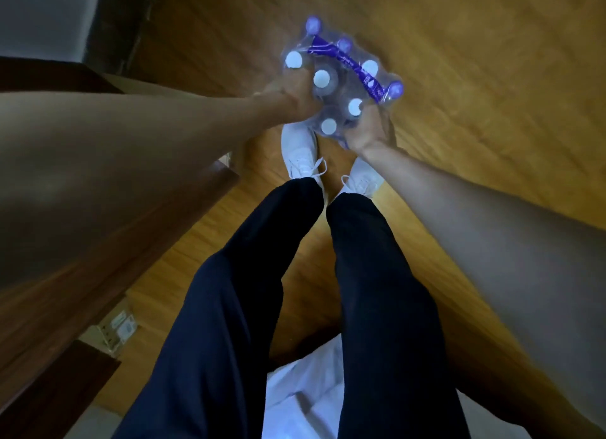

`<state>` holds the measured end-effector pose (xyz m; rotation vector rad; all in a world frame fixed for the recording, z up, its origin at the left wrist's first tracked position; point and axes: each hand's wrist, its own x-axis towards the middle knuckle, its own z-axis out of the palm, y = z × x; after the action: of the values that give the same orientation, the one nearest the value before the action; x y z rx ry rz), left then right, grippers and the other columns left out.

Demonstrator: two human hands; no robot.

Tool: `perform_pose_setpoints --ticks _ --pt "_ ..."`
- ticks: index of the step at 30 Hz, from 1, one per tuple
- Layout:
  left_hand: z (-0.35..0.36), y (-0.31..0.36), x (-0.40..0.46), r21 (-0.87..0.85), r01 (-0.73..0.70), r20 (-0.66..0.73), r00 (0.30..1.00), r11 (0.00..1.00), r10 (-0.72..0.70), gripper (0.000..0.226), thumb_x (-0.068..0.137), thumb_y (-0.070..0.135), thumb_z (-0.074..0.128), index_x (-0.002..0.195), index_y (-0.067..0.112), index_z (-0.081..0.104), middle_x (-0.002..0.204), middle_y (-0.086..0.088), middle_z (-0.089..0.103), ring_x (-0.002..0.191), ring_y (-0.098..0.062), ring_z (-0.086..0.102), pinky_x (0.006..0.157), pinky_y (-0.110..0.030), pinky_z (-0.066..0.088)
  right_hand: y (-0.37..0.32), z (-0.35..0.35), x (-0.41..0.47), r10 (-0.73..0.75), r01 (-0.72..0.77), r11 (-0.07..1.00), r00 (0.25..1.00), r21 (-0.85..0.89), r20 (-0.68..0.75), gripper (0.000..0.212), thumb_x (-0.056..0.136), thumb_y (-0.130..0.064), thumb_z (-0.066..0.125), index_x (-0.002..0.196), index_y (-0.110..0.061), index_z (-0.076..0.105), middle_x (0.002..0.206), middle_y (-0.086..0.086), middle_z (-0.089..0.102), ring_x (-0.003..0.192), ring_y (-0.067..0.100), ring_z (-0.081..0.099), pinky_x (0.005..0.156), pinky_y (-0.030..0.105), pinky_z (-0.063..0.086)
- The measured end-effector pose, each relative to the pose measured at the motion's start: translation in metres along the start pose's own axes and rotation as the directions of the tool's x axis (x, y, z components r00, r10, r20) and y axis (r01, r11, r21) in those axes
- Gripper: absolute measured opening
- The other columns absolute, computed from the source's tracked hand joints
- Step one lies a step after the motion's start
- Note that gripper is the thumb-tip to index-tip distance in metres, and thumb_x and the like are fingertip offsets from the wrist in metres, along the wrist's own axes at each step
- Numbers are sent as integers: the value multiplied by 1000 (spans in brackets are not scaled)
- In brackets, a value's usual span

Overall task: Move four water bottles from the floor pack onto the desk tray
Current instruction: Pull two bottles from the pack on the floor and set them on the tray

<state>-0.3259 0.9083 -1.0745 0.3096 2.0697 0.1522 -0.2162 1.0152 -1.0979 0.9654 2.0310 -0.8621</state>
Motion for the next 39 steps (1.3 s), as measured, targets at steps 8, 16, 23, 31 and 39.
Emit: perform_pose_setpoints --ticks 8,16,23,31,39 --pt "44 -2 64 198 -24 -121 991 980 49 63 94 31 57 143 -1 32 128 -27 58 114 -46 58 92 -51 47 7 28 55 -70 51 989 988 -141 -135 49 96 -28 58 136 -5 41 122 21 63 112 38 62 81 39 47" --pt "55 -5 82 175 -42 -227 971 984 82 56 95 27 52 139 -3 36 111 -29 64 95 -49 62 79 -53 51 8 26 66 -140 95 966 974 -242 -177 43 92 -23 63 126 -3 47 119 19 67 108 35 66 76 37 49" --pt "35 26 29 24 17 -189 982 1000 -12 47 95 11 51 139 8 35 124 -23 62 110 -45 63 82 -47 47 -2 -5 28 0 -5 999 989 -32 -151 48 84 -28 70 123 -5 54 117 18 66 110 38 63 80 39 50" --pt "-22 54 -81 -11 63 -164 984 998 -64 52 95 14 53 141 10 31 113 -19 67 105 -40 65 71 -38 37 -39 -73 -74 -13 7 999 991 -45 -130 48 83 -24 74 120 -3 53 110 18 67 104 38 65 69 32 42" --pt "-109 79 -243 -161 113 -207 968 980 -146 38 93 22 58 124 8 40 102 -20 69 93 -43 66 68 -41 46 -81 -168 -222 -195 156 957 970 -246 -146 43 84 -36 71 108 -4 56 93 16 69 84 35 69 58 30 37"
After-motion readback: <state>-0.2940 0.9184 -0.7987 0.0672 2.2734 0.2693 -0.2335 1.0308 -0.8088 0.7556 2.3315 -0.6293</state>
